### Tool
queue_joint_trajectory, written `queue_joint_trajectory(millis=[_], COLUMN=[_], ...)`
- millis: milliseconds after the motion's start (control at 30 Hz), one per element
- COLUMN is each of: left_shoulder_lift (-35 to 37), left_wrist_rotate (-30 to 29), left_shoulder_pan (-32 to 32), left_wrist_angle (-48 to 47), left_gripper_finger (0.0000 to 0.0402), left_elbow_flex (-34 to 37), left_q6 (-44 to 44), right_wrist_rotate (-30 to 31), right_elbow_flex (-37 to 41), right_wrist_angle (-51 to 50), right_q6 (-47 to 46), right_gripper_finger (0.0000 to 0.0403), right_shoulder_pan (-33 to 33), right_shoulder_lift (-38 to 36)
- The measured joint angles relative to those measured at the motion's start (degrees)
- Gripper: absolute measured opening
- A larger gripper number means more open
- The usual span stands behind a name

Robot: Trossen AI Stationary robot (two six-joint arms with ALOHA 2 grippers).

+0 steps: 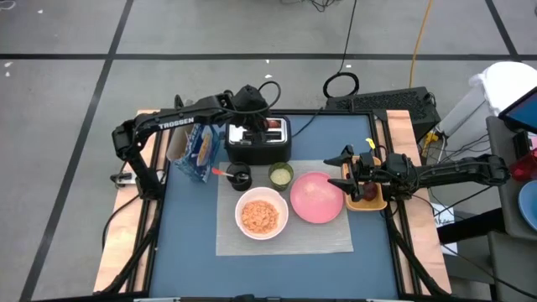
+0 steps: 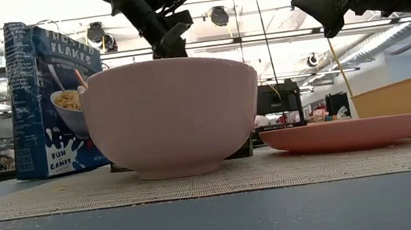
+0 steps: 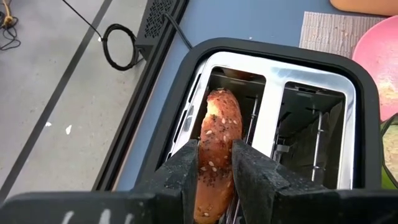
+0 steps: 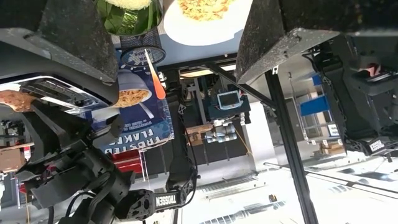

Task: Arrange a breakfast setting
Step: Put the bagel on the pink plate

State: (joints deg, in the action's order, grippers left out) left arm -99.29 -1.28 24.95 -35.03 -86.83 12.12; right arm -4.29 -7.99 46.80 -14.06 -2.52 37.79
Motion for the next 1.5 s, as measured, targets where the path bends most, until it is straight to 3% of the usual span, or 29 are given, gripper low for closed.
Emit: queue_joint_trajectory(millis=[867, 1100, 1500], left_shoulder_lift=[0.02, 0.13, 0.13], left_wrist_rotate=[-0.06, 0.01, -0.04], left_shoulder_pan=[0.04, 0.0, 0.02], left_wrist_angle=[1.16, 1.11, 1.14], left_gripper_finger=[0.0096, 0.0061, 0.0056], left_elbow_flex=[0.0, 0.0, 0.0], left_q6=[0.15, 0.48, 0.7], right_wrist_rotate=[0.0, 0.0, 0.0], right_elbow_flex=[0.0, 0.0, 0.0], right_wrist_angle=[0.01, 0.01, 0.01], right_q6=[0.0, 0.0, 0.0], right_gripper_finger=[0.0313, 0.0313, 0.0313], right_shoulder_pan=[0.0, -0.02, -0.01], right_shoulder_lift=[0.01, -0.01, 0.0])
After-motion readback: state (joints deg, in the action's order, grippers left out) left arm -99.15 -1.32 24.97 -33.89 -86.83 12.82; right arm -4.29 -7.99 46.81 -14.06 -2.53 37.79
